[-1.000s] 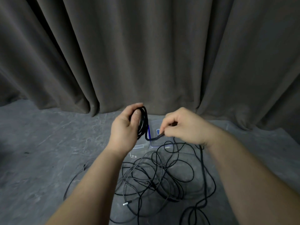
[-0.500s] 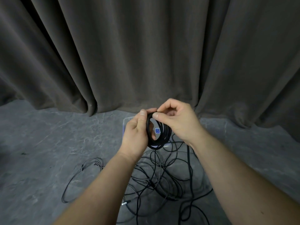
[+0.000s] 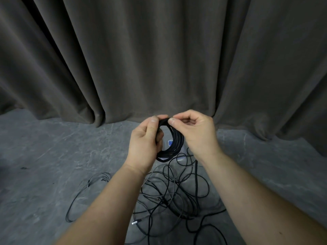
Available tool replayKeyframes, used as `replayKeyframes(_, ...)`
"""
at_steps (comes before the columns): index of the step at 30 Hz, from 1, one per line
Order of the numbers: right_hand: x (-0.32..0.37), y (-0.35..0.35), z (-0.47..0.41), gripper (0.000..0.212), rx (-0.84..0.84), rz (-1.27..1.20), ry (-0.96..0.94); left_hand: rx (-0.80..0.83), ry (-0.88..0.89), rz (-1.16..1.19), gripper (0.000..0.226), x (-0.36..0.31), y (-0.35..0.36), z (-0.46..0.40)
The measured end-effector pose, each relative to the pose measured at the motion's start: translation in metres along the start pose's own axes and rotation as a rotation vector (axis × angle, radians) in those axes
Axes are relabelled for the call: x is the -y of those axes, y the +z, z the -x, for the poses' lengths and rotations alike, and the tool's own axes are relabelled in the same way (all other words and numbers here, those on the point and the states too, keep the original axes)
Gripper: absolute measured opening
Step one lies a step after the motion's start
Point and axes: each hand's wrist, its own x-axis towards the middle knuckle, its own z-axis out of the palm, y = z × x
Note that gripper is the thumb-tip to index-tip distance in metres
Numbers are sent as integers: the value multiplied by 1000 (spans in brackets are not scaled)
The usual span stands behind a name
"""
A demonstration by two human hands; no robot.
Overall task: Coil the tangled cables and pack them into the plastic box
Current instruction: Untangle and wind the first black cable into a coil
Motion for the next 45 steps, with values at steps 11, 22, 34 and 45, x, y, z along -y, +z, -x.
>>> replayKeyframes(11, -11, -3, 0, 15, 29, -8, 26, 26, 118, -207, 11, 0, 0, 4)
replayKeyframes(22, -12, 7, 4, 55, 61, 114, 226, 9, 131, -123, 16, 1, 9, 5)
replayKeyframes(34, -22, 4, -4, 42, -41, 115, 31, 94, 38, -9, 26, -7, 15, 8)
replayKeyframes(45, -20, 12, -3, 44, 99, 52, 116, 133, 71, 9, 20, -12, 9, 10)
